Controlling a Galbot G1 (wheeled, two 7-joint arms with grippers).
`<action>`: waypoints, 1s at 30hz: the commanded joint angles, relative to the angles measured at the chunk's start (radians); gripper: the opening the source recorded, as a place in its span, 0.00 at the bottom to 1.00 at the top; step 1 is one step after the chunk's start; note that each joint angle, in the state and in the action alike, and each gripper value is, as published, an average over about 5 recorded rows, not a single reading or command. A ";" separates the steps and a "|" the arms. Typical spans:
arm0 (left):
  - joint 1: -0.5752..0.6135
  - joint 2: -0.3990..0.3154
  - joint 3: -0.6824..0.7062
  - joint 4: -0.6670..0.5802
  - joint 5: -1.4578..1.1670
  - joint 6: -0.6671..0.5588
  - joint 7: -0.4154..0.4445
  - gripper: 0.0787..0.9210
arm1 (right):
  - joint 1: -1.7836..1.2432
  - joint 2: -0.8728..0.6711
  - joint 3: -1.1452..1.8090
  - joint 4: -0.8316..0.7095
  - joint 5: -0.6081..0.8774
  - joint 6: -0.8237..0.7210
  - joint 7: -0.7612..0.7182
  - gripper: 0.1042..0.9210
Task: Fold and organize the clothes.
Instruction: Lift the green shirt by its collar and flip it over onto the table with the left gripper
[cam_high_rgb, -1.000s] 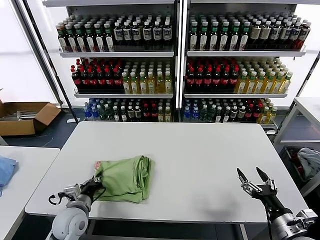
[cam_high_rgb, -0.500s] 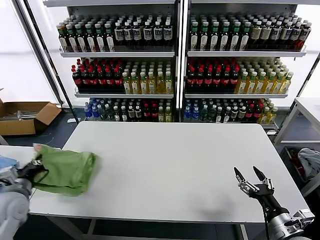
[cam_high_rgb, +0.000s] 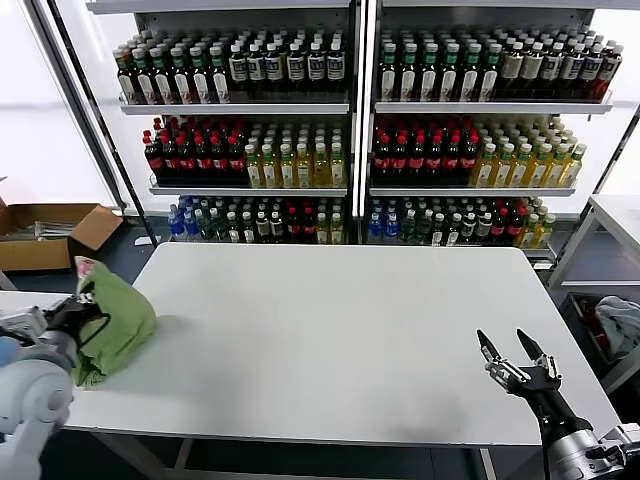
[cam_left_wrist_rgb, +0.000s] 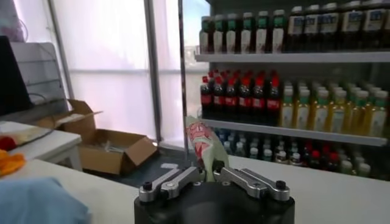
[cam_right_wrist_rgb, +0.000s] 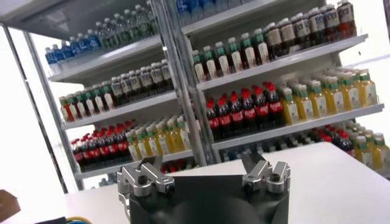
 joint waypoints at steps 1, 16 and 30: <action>-0.171 -0.363 0.474 -0.025 0.084 0.053 -0.271 0.04 | -0.010 0.019 -0.022 0.092 -0.002 -0.022 0.013 0.88; -0.274 -0.610 0.643 0.066 -0.010 0.045 -0.241 0.04 | 0.000 -0.047 -0.149 0.046 -0.095 -0.051 0.045 0.88; -0.252 -0.582 0.533 0.056 -0.194 -0.134 0.064 0.26 | 0.283 -0.130 -0.504 -0.115 -0.025 -0.178 0.220 0.88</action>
